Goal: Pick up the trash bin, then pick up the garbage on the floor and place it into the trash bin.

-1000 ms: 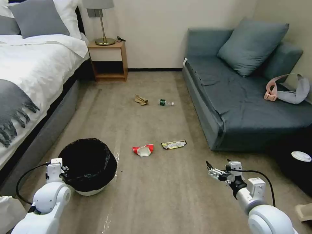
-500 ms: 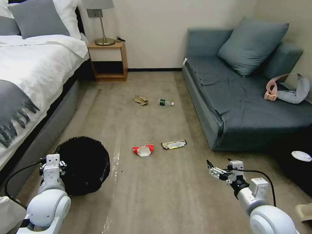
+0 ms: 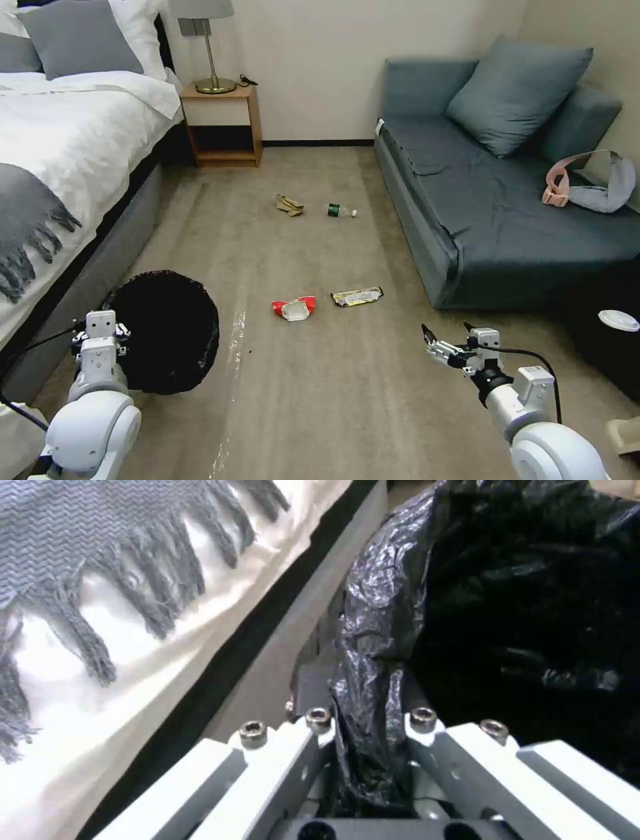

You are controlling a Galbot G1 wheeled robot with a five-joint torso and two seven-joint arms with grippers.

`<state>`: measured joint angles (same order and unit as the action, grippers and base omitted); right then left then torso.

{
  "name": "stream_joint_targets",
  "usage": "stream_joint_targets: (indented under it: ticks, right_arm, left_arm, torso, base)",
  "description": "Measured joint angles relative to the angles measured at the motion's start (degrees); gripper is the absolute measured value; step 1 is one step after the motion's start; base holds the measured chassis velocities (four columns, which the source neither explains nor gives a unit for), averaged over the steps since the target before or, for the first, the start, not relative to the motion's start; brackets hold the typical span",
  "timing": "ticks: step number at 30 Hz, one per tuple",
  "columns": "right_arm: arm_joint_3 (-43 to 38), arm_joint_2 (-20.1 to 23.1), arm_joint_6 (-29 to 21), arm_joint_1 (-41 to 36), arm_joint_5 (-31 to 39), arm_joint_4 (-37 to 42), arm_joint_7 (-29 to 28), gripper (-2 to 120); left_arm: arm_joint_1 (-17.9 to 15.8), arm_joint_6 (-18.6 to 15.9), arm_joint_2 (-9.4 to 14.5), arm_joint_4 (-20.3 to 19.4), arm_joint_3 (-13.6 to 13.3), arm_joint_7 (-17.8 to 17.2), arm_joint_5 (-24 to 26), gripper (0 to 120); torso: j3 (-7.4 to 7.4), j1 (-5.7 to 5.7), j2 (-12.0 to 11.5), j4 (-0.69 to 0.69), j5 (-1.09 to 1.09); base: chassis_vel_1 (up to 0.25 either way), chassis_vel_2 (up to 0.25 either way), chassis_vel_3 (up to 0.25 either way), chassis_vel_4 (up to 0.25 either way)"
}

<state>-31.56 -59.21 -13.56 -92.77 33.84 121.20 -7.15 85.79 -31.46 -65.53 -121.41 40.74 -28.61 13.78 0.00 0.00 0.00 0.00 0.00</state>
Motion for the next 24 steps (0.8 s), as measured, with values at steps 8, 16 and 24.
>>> stream_joint_targets:
  ticks: [8,16,24]
  right_arm:
    - [0.23,-0.46,0.72,-0.14,0.11,-0.63,0.63,100]
    - [0.08,-0.97,1.43,-0.84,-0.17,-1.25,1.54,100]
    - [0.45,-1.72,1.50,-0.87,-0.59,-1.81,1.79,100]
  left_arm:
    - [0.26,1.08,-0.32,-0.29,0.35,0.01,-0.34,4]
    - [0.68,2.67,-0.78,-0.03,0.35,0.05,-1.00,4]
    - [1.15,3.93,-0.91,0.71,0.27,0.15,-1.08,4]
  torso:
    - [0.00,0.00,0.00,0.00,0.00]
    - [0.00,0.00,0.00,-0.01,0.00]
    - [0.00,0.00,0.00,-0.01,0.00]
  base:
    - [-0.009,0.004,0.008,-0.013]
    - [-0.102,0.087,0.092,-0.085]
    - [-0.116,0.125,0.119,-0.114]
